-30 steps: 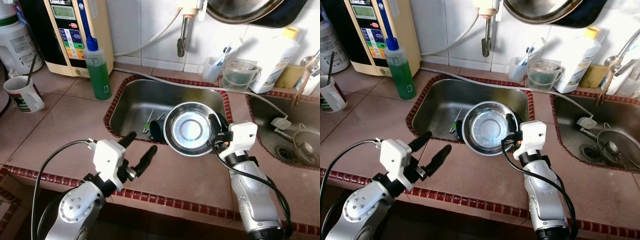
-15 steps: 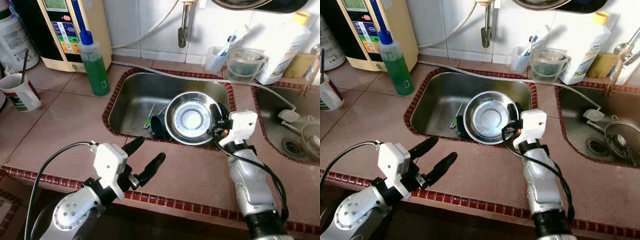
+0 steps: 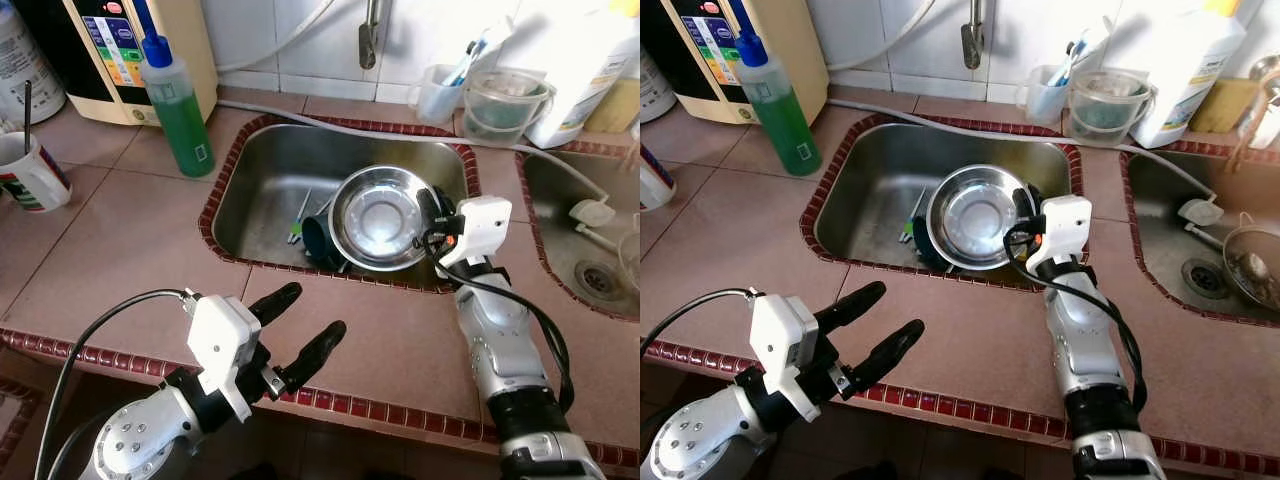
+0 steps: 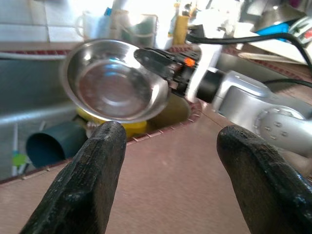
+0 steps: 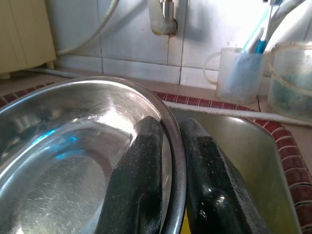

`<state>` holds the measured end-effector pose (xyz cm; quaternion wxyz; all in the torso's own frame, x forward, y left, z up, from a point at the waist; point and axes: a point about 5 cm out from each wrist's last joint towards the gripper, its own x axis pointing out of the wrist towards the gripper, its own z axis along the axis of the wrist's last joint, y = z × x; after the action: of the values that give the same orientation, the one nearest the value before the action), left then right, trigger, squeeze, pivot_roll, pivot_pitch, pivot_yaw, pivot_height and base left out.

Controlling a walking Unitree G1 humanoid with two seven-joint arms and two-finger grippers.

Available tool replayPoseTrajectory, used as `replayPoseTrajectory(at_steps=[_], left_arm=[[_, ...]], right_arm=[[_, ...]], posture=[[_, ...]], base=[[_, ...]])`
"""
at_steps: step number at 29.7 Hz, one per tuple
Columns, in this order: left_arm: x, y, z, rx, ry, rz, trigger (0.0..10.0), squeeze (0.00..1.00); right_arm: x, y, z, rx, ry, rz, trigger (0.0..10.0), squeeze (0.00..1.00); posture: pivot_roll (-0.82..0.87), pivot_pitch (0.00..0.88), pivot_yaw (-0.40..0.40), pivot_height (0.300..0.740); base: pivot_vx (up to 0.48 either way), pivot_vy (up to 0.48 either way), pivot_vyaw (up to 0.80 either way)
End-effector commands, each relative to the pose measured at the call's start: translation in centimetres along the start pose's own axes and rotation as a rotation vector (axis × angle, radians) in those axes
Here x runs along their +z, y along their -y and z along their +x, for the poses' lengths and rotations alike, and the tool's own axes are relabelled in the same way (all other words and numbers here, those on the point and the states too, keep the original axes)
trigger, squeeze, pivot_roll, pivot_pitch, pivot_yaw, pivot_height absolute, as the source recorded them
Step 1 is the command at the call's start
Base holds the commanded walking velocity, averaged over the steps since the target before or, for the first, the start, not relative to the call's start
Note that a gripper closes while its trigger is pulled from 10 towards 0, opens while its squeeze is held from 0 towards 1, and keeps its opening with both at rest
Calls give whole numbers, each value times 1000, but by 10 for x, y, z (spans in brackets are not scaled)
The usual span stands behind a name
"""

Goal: Kitchen organization

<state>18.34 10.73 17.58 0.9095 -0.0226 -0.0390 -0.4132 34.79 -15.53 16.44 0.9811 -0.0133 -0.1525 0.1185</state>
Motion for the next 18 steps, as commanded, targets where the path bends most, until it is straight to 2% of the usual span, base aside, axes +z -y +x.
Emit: replayPoseTrajectory(at_steps=[1, 10, 18], left_arm=[[4, 8, -2, -28, -3, -11, 10000, 0], [5, 18, -4, -41, -24, -12, 10000, 0], [6, 21, -4, -31, -30, -28, 10000, 0]], right_arm=[[1, 3, 3, -1, 12, 2, 10000, 0], [5, 7, 19, 6, 3, 19, 10000, 0], [1, 2, 29, 28, -30, 70, 10000, 0]], posture=[[-42, 256, 26, 740], [-39, 288, 29, 740], [-42, 304, 22, 740]], base=[[0, 0, 0], [0, 0, 0], [0, 0, 0]])
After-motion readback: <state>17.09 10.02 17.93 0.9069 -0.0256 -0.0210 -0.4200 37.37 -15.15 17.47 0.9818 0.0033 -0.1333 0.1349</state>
